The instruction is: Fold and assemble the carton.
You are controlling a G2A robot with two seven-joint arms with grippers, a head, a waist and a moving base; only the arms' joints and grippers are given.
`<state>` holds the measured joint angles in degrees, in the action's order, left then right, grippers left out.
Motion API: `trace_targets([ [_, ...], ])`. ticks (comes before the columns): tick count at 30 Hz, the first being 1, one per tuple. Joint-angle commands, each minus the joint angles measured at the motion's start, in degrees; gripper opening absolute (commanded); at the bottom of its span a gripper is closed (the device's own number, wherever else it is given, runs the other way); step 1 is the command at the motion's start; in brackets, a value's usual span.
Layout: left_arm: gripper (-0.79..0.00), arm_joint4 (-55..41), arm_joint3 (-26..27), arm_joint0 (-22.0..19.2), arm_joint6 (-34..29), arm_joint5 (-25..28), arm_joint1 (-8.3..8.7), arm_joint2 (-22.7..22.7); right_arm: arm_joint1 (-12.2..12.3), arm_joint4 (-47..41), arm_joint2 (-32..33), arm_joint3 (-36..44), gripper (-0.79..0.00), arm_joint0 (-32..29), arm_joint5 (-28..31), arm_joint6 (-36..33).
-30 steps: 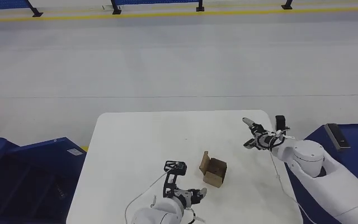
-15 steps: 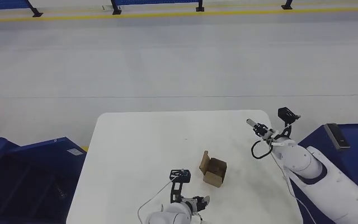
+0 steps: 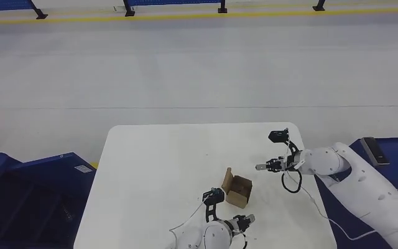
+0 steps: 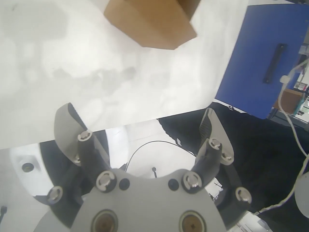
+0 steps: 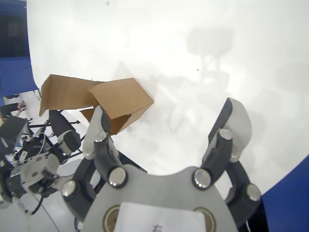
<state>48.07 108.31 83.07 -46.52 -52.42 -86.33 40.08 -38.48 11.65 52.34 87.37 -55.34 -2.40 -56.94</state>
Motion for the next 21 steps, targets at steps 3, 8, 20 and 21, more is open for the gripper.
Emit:
trace_targets([
  [3, 0.0, 0.1, -0.1, 0.0, -0.1, 0.0, 0.03, 0.0, 0.0, -1.1, -0.1, -0.2, 0.0, -0.4, -0.1, -0.2],
  [8, 0.0, -8.9, -0.4, 2.6, 12.1, 0.4, -1.23, 4.7, -0.9, -9.3, 0.3, -5.9, 0.0, 0.5, 7.2, -3.9],
  [20, 0.0, -16.7, -12.0, -2.3, 31.0, -2.8, -5.6, 1.2, -4.9, -1.4, -7.0, -11.2, 0.0, 7.4, 8.9, -4.3],
  [21, 0.0, -17.2, -12.5, -2.6, 31.2, -3.1, -5.86, 0.9, -5.3, -0.8, -7.5, -11.4, 0.0, 7.8, 8.8, -4.1],
])
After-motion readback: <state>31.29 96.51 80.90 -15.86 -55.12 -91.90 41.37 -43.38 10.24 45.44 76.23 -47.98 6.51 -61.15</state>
